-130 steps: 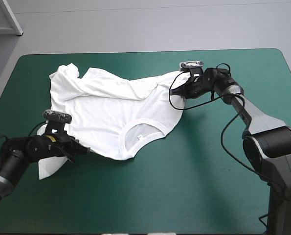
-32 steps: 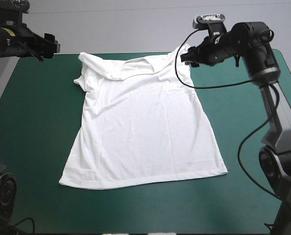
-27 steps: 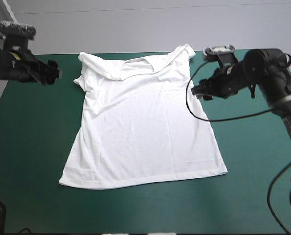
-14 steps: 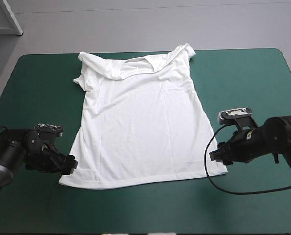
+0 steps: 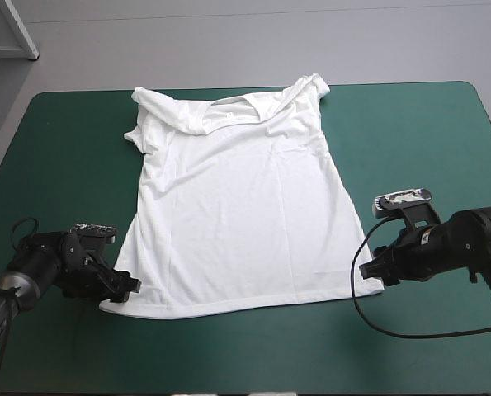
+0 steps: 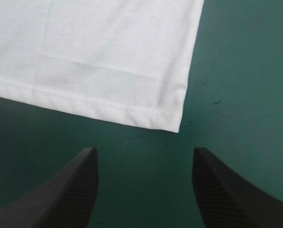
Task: Fold the cloth
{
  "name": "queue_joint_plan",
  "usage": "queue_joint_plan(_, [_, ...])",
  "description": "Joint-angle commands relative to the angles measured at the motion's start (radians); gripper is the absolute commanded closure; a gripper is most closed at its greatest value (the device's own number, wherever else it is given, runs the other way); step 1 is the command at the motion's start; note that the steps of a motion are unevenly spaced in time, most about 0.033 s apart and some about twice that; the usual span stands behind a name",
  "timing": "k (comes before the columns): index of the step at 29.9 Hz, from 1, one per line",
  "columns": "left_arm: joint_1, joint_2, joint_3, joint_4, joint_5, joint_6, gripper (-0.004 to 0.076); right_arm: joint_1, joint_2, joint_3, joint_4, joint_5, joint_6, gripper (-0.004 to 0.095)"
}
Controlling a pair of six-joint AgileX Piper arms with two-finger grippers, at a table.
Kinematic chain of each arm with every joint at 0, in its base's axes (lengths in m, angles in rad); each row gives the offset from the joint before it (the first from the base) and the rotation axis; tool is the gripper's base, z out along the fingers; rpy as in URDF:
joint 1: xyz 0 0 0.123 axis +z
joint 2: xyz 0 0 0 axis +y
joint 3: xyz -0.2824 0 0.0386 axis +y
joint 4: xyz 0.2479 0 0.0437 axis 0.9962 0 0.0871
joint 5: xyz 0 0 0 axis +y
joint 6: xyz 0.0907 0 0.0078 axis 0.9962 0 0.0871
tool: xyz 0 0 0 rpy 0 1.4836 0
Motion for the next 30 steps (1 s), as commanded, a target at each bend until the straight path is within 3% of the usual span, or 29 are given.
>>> queue_joint_plan(1, [-0.002,0.035,-0.01,-0.086,-0.015,0.026,0.0379,-0.002,-0.015,0.012,-0.014,-0.091,-0.004,0.0355])
queue_joint_plan(5, [-0.002,0.059,-0.01,-0.096,-0.014,0.049,0.0559,-0.002,-0.011,0.082,-0.003,-0.19,-0.002,0.0355])
queue_joint_plan(10, [-0.002,0.059,-0.01,-0.096,-0.016,0.08,0.0704,-0.002,0.046,0.158,-0.005,-0.279,-0.002,0.0355])
queue_joint_plan(22, [-0.002,0.059,-0.01,-0.1,-0.019,0.103,0.0704,-0.002,0.305,0.203,0.046,-0.408,-0.015,0.0364])
queue_joint_plan(25, [-0.002,0.059,-0.01,-0.107,-0.027,0.103,0.0704,-0.002,0.331,0.203,0.086,-0.403,-0.046,0.0449])
queue_joint_plan(30, [-0.002,0.038,-0.01,-0.136,-0.027,0.107,0.0705,-0.002,0.333,0.203,0.177,-0.397,-0.129,0.0691])
